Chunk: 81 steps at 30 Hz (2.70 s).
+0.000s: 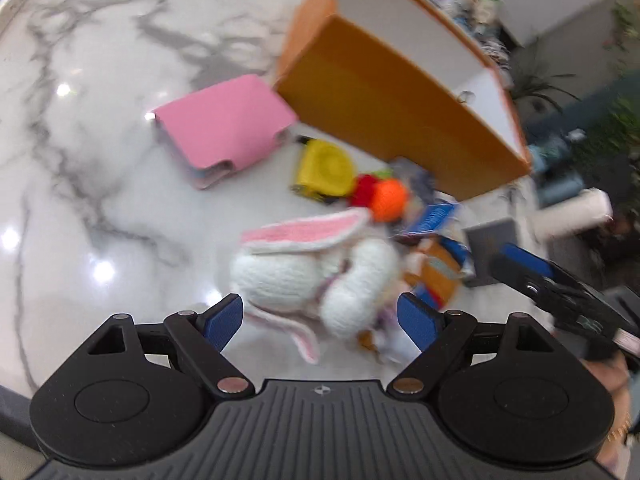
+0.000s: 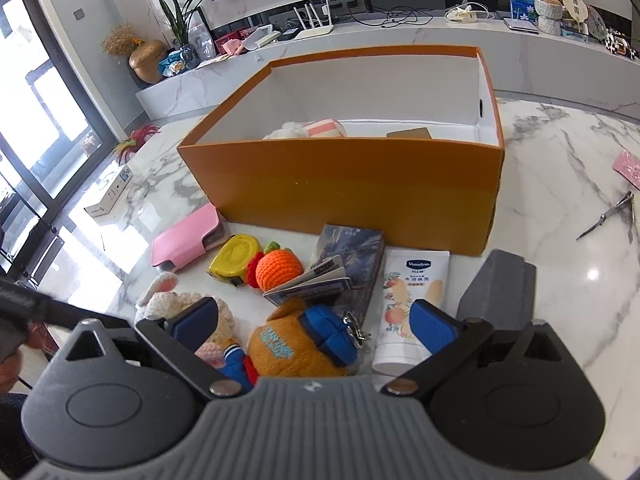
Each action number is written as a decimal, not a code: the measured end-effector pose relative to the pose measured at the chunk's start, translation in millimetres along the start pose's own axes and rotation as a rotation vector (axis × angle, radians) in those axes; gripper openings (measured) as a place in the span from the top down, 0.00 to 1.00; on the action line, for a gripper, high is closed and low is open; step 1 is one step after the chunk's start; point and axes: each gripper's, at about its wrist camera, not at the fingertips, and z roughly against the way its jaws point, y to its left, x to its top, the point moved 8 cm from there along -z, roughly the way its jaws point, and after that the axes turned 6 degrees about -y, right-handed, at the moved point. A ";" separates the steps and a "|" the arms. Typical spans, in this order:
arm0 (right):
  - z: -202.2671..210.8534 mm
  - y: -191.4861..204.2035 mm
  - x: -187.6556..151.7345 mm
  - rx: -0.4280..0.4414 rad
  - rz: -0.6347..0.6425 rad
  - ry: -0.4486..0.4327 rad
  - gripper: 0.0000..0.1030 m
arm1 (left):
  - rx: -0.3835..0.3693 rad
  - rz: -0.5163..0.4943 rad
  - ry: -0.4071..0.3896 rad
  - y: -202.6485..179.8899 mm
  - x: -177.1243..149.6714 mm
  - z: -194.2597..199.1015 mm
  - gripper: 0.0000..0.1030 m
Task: Organize objects
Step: 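Grasp the crocheted white bunny with the left gripper while the right grasps the orange bear, then lift and carry the bunny and bear over the orange box with both grippers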
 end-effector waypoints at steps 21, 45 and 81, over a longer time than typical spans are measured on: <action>1.9 -12.9 -6.4 0.039 -0.064 0.028 0.01 | 0.080 -1.189 0.263 -63.8 -31.7 -49.0 0.03; -34.1 17.1 -49.4 -0.023 -0.355 0.147 0.01 | 0.370 -0.448 -0.010 2.8 -26.3 -63.0 0.36; -52.7 38.6 -57.2 -0.256 -0.176 0.044 0.31 | 0.413 -0.274 -0.131 1.8 -26.6 -46.4 0.39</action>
